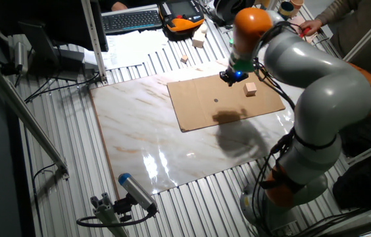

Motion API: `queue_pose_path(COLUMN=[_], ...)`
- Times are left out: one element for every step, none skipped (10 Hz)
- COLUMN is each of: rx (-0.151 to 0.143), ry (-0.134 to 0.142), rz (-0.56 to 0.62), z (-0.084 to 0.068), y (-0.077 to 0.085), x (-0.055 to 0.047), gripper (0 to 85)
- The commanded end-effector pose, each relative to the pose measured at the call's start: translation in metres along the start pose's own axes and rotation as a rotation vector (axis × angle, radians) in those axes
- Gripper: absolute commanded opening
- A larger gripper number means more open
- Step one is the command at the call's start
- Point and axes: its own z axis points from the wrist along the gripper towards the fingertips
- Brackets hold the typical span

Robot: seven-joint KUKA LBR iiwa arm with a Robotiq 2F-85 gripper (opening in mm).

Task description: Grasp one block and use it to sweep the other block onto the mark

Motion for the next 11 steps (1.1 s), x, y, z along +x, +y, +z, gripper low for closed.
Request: queue_pose_path(rx=[0.040,0.090,0.111,0.154,0.165,0.146,0.142,0.130,0.112,0.102,0.088], ry=[-0.009,0.025,-0.001,-0.010,-0.009,-0.008,-0.013,-0.018,-0.009,-0.003,-0.003], rz=[0.000,0.035,0.046,0.019,-0.002,-0.011,-0.033,-0.051,-0.070,-0.088,-0.104], z=[0.001,0.001,0.002,0.012,0.020,0.028,0.035,0.042,0.046,0.050,0.056], y=[0.000,0.000,-0.001,-0.012,-0.024,-0.036,-0.047,-0.061,-0.073,-0.083,-0.092], x=[0.000,0.000,-0.001,-0.009,-0.015,-0.021,-0.027,-0.035,-0.043,-0.051,-0.057], gripper=[0.0,34.0,51.0,51.0,51.0,51.0,51.0,51.0,51.0,51.0,51.0])
